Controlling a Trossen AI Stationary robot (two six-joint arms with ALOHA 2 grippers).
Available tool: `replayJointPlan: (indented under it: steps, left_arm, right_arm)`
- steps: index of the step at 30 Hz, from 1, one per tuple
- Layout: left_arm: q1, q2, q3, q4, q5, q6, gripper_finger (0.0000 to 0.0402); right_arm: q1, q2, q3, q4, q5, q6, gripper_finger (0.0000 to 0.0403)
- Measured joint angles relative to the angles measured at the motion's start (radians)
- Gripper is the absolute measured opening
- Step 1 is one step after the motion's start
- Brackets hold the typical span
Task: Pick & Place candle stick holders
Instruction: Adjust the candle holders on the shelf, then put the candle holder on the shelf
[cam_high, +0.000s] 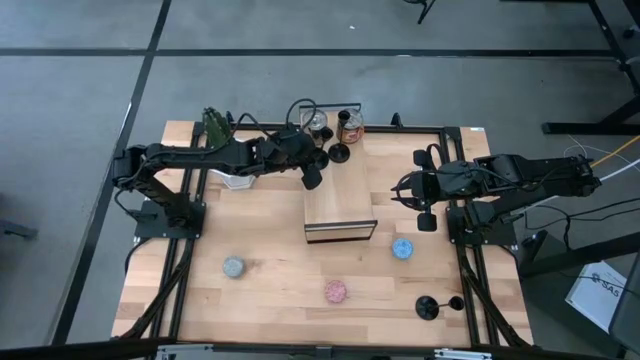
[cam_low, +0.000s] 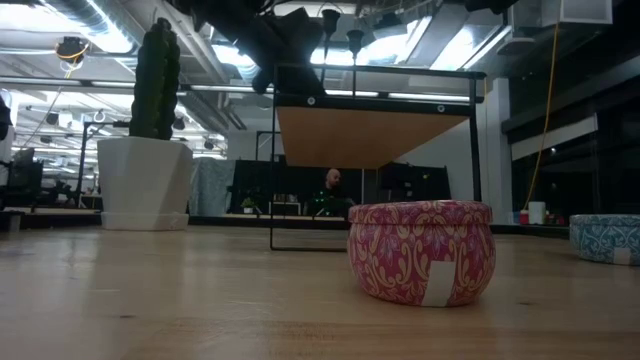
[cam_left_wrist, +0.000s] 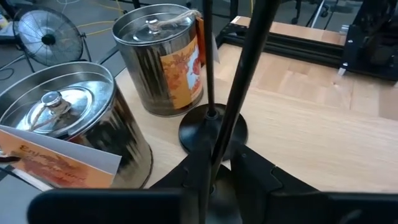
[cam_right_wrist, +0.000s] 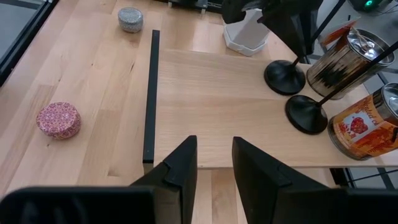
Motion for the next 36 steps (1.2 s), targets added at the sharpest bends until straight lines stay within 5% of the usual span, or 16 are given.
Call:
replayJointPlan:
  steps: [16,36]
  left_arm:
    - [-0.007,-0.045,0.0,-0.023,-0.039,0.058,0.0126]
    - [-0.105,-0.215,0.0,-0.255,-0.092,0.154,0.0129]
  right_arm:
    - [0.0,0.0,0.0,0.0,0.0,0.0,0.0103]
    - [0.0,0.0,0.0,0.0,0.0,0.0,0.0103]
